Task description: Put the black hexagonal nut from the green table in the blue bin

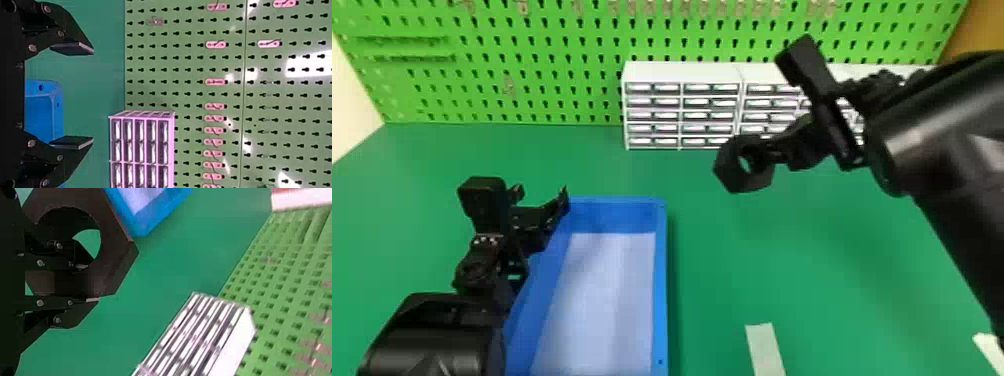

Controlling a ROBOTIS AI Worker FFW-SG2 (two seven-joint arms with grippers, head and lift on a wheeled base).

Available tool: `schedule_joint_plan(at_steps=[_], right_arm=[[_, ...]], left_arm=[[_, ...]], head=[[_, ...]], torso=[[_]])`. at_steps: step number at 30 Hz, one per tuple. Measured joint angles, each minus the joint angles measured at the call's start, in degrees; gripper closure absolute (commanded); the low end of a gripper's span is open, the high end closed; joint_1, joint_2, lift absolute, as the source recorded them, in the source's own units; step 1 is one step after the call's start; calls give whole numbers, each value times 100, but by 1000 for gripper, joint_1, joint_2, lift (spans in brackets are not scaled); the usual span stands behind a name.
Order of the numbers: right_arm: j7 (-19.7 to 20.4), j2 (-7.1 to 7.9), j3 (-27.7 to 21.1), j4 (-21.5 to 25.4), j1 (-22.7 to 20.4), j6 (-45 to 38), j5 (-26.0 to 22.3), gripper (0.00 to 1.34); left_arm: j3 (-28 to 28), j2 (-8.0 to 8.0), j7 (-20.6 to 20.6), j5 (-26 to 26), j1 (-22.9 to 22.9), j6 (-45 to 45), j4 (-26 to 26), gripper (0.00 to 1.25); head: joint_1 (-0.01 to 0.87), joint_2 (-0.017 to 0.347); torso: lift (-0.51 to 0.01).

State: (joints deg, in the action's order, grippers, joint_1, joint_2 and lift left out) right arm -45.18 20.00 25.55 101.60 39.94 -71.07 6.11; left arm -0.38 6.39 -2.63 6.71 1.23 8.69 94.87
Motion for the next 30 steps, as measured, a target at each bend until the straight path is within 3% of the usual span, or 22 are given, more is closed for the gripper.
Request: schedule_joint_plan(at_steps=[13,30], right_arm=[[25,-383,817,-72,410,286,-515,1001],[897,-698,2100,-592,833,912,-2018,1001]], left_arm=[[-5,0,0,-4,1,13,-3,449],[7,-3,0,-4,34,19,-4,449]], head=[[686,51],[686,51]], torso=[[-96],[-96]])
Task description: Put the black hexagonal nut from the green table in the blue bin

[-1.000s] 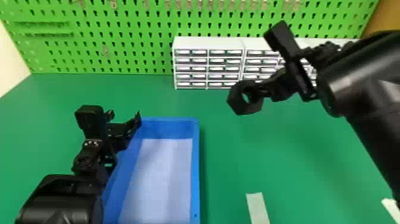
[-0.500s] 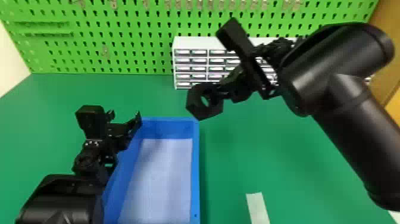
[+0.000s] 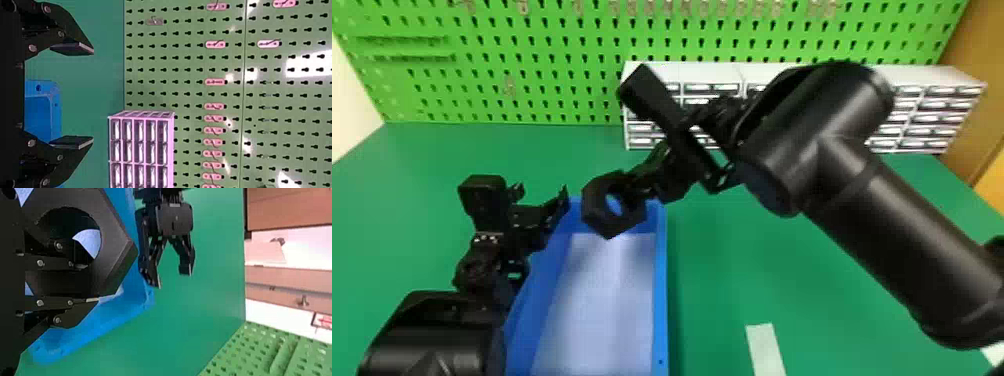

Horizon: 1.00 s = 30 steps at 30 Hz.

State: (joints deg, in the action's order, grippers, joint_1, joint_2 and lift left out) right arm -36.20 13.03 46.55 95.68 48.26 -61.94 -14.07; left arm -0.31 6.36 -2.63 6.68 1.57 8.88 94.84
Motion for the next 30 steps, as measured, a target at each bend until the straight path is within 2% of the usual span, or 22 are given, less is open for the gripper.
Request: schedule_joint_plan(at_steps=[9,24,30], right_arm=[[310,-90,495,-487,42,429,-543,999],[719,-167,1051,-1162,10,962,-1037,999],[779,-166,1145,-1247,-14,1029,-1117,999]], left_arm=[[4,3,0,0,2,0,1,449],[-10,3,0,0,10,0,4,449],[-19,3,0,6,10,0,9,449]], head=[[686,51],[686,51],[686,51]], torso=[[-96],[-96],[-96]])
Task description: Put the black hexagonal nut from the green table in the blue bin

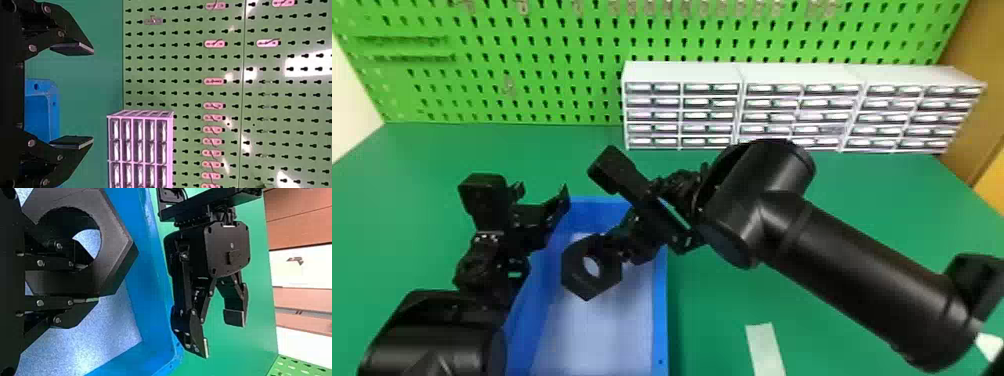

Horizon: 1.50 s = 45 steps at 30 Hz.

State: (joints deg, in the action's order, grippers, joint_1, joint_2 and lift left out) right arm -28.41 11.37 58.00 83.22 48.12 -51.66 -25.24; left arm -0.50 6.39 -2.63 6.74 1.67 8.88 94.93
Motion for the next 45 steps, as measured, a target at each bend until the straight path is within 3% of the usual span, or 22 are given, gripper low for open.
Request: schedule_joint_plan(at_steps=[8,13,20,38,45], right_arm=[[7,15,37,-62,-12,23,-32,990],[11,24,43,-74,-13,24,-33,657],[11,38,43,-86,-13,24,-1,469],[11,55,-71,-86,-30,-10,98,447],[-8,61,-556,74,-187,-102,208,447]], left_arm=[[-11,-4,0,2,3,0,8,449],[-16,-4,0,2,2,0,9,449],[-21,-5,0,2,3,0,9,449],[-20,-5,0,9,-9,0,9,449],[-8,-5,0,18,-12,0,19,449]], head=[[686,51],[686,51],[686,51],[686,51],[686,51]], torso=[[-96],[-96],[-96],[-96],[-96]])
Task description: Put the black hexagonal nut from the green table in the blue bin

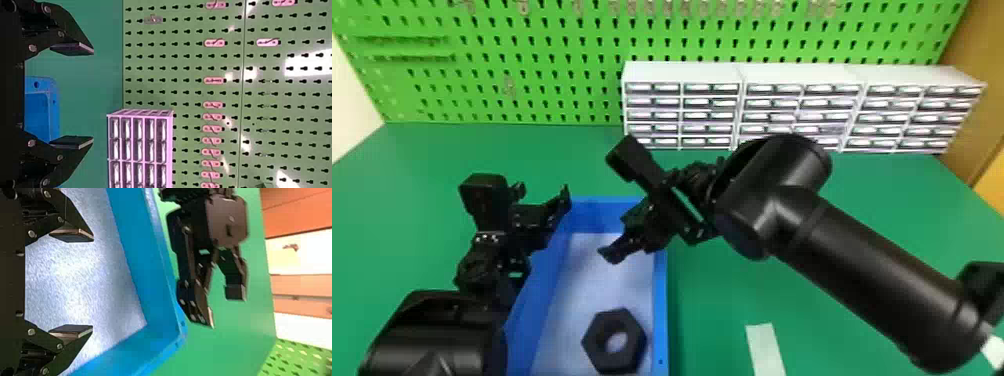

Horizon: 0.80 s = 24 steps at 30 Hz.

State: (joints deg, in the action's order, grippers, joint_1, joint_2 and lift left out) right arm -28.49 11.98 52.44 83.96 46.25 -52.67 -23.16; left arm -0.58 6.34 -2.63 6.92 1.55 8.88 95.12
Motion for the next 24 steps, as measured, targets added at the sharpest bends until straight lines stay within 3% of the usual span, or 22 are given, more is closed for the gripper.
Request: schedule_joint_plan(at_steps=[15,24], right_arm=[[-501,-44,-1441,585,-430,-330,809,447],[-562,-116,-2259,941,-763,-335,1121,447]], left_arm=[[45,2,0,-6,-14,0,49,449],[67,5,0,-7,-18,5,78,449]], head=[[686,51],[686,51]], torso=[[-96],[-96]])
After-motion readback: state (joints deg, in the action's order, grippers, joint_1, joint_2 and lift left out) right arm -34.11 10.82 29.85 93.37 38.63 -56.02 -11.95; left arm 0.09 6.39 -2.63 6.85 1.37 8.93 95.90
